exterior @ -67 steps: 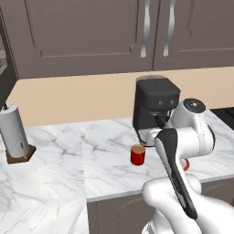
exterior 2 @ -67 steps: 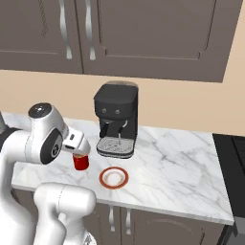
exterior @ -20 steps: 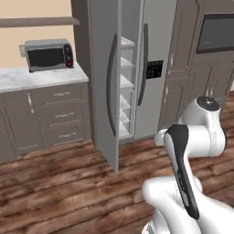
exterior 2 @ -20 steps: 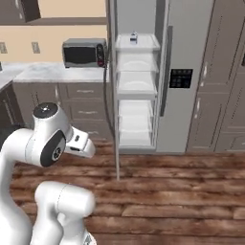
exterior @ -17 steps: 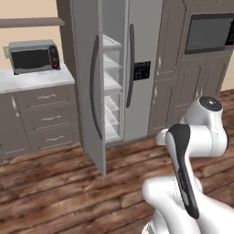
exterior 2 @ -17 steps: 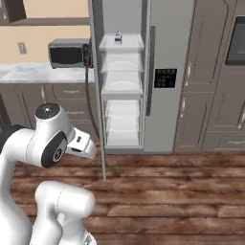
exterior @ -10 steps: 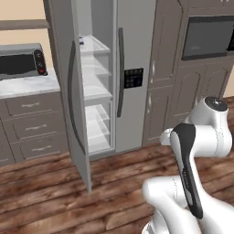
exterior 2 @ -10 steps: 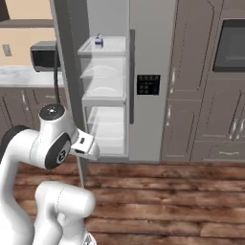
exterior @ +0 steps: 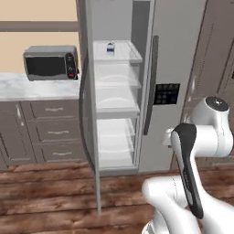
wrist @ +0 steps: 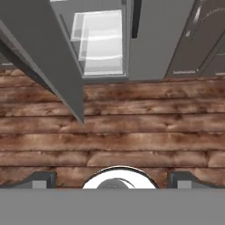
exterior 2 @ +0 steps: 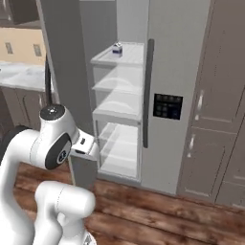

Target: Take a sugar cube from the saucer and place it inside the coffee. Then, grab milk from the fridge and place it next to the coffee on the counter to sweeten the coffee.

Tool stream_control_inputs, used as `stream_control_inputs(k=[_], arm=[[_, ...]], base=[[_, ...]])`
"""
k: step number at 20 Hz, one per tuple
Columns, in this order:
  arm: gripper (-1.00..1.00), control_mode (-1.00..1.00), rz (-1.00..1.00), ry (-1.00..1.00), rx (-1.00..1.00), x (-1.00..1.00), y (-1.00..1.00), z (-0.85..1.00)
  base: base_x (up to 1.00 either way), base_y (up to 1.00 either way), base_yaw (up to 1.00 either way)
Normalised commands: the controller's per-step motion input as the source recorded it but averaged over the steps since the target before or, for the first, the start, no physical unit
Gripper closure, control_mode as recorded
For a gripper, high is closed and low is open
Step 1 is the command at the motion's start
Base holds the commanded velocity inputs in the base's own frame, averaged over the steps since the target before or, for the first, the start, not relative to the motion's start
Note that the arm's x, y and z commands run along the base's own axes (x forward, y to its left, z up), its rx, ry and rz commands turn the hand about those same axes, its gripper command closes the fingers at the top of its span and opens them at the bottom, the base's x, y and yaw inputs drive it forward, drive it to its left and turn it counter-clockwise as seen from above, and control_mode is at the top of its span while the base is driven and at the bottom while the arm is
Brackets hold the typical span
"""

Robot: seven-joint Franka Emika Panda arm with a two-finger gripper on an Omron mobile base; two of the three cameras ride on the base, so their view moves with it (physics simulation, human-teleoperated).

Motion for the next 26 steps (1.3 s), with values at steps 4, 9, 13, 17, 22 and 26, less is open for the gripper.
stream_control_inputs(k=[4,9,13,17,22,26], arm=[[-1.00,1.00,0.00,0.00,0.00,0.00,0.00,0.00],[-1.00,1.00,0.00,0.00,0.00,0.00,0.00,0.00],[-1.00,1.00,0.00,0.00,0.00,0.00,0.00,0.00],[-1.00,1.00,0.00,0.00,0.00,0.00,0.00,0.00],[-1.00,1.00,0.00,0.00,0.00,0.00,0.00,0.00],[-1.00,1.00,0.00,0.00,0.00,0.00,0.00,0.00]], base=[[0.72,-0.80,0.49],[0.53,-0.73,0.23],[0.50,-0.44,0.23],[0.56,-0.44,0.35],[0.38,-0.22,0.31],[0.62,-0.14,0.12]])
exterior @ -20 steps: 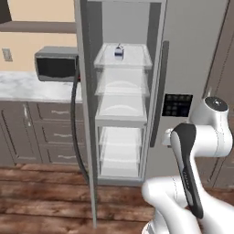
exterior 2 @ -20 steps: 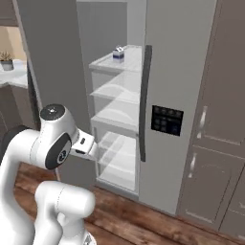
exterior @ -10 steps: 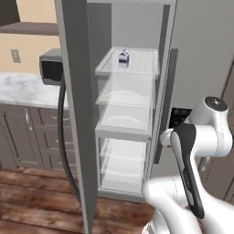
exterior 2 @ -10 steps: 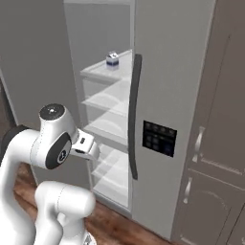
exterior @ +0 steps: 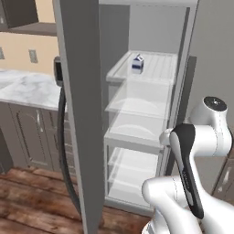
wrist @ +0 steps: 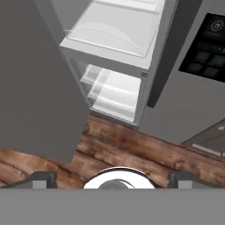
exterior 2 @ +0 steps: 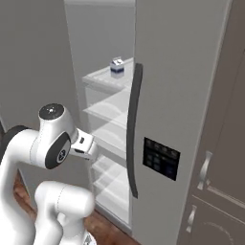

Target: Take a sugar cube from the saucer and place it inside the coffee. Then, grab milk from the fridge and place it next to the coffee on the counter to sweeten the coffee.

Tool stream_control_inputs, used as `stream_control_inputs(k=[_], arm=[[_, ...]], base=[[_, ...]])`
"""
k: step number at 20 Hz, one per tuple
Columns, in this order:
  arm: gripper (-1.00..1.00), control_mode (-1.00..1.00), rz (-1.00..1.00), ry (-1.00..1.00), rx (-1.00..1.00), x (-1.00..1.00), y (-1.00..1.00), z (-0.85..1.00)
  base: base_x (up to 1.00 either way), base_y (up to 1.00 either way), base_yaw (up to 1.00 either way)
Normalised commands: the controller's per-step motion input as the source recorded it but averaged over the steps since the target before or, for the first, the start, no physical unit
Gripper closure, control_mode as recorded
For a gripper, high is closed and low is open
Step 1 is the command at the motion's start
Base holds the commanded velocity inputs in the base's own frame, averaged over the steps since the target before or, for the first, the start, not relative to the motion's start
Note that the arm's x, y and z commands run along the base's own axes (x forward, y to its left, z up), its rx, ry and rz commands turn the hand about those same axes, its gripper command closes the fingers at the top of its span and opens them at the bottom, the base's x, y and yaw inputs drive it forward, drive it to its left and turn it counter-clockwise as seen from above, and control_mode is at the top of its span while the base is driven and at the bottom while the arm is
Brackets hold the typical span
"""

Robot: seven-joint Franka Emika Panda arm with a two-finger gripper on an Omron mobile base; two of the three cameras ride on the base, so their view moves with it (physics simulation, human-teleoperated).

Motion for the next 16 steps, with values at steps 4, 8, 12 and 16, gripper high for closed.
stream_control_inputs(k=[4,8,12,16], arm=[[-1.00,1.00,0.00,0.00,0.00,0.00,0.00,0.00],[-1.00,1.00,0.00,0.00,0.00,0.00,0.00,0.00],[-1.00,1.00,0.00,0.00,0.00,0.00,0.00,0.00],[-1.00,1.00,0.00,0.00,0.00,0.00,0.00,0.00]], base=[[0.64,0.00,0.06],[0.36,0.13,0.01],[0.43,0.19,0.00],[0.46,0.41,0.00]])
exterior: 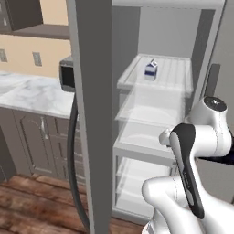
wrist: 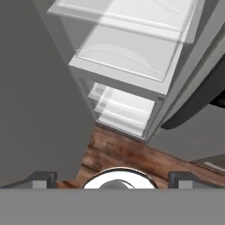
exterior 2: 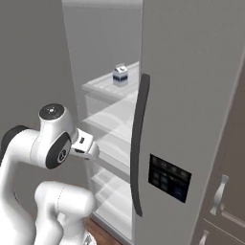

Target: Take a sugar cube from the saucer and place it inside the coffee. Then, grab milk from the fridge and place it next to the coffee on the counter to sweeten the coffee.

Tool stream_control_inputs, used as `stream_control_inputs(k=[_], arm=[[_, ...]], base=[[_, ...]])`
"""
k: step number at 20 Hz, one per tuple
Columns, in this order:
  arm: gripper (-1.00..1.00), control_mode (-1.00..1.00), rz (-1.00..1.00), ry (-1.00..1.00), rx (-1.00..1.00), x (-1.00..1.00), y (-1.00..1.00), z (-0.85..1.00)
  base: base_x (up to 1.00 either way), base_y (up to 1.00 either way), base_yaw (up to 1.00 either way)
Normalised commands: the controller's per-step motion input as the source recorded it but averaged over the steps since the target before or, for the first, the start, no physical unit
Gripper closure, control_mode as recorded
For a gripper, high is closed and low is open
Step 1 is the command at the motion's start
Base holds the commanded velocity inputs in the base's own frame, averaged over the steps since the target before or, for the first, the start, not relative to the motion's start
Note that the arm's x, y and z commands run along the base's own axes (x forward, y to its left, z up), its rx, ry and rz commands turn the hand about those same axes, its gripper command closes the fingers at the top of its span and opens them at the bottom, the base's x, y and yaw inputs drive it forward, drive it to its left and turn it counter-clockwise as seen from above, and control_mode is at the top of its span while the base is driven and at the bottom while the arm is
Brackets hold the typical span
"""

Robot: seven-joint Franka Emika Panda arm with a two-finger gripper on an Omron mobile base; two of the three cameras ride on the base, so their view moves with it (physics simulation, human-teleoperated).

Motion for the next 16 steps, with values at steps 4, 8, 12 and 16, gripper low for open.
stream_control_inputs(k=[4,8,12,16], arm=[[-1.00,1.00,0.00,0.00,0.00,0.00,0.00,0.00],[-1.00,1.00,0.00,0.00,0.00,0.00,0.00,0.00],[-1.00,1.00,0.00,0.00,0.00,0.00,0.00,0.00],[-1.00,-1.00,-0.03,-0.04,0.00,0.23,0.00,0.12]], base=[[0.49,0.16,0.00],[0.51,-0.01,0.00],[0.34,0.00,0.00],[0.18,0.03,-0.01]])
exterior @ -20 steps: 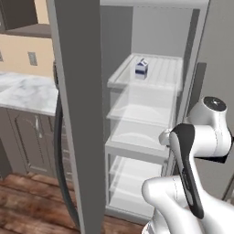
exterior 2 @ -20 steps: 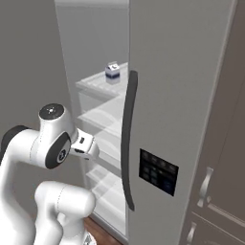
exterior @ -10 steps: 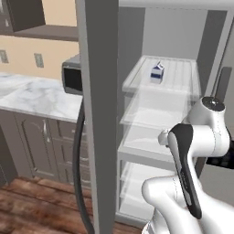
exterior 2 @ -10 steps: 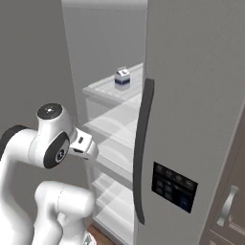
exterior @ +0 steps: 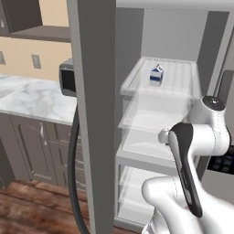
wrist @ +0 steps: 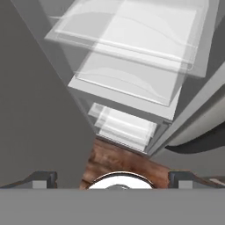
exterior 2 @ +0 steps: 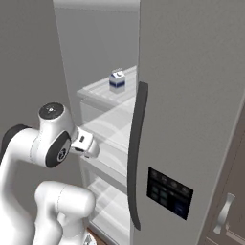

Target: Take a sugar cube from the saucer and place it inside the coffee. Then, grab milk from the fridge and place it next to the coffee on the counter to sweeten the coffee.

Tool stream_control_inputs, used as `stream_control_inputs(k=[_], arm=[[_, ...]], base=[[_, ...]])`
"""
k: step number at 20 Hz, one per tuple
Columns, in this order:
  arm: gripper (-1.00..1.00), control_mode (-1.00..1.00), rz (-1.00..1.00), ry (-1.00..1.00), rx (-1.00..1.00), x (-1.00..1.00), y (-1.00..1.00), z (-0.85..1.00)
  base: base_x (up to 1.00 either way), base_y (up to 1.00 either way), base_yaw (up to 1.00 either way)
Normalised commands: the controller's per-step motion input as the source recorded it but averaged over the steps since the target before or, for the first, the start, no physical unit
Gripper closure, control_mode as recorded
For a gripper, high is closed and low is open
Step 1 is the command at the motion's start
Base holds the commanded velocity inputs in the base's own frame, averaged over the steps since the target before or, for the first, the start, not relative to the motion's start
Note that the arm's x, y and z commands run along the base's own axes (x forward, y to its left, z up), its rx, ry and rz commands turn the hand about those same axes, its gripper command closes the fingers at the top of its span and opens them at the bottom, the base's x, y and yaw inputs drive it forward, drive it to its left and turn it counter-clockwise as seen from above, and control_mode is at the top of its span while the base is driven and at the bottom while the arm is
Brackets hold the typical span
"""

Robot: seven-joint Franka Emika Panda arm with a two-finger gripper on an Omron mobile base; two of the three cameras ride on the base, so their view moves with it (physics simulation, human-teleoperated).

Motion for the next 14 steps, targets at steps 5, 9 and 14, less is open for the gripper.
stream_control_inputs(k=[5,9,14], arm=[[-1.00,-1.00,-0.21,-0.26,0.00,0.46,0.00,0.65],[-1.00,-1.00,-0.42,-0.37,0.00,0.34,0.18,0.65],[-1.00,-1.00,-0.37,-0.35,0.00,0.26,0.14,0.63]], base=[[0.00,0.00,0.00],[0.00,0.00,0.00],[0.00,0.00,0.00]])
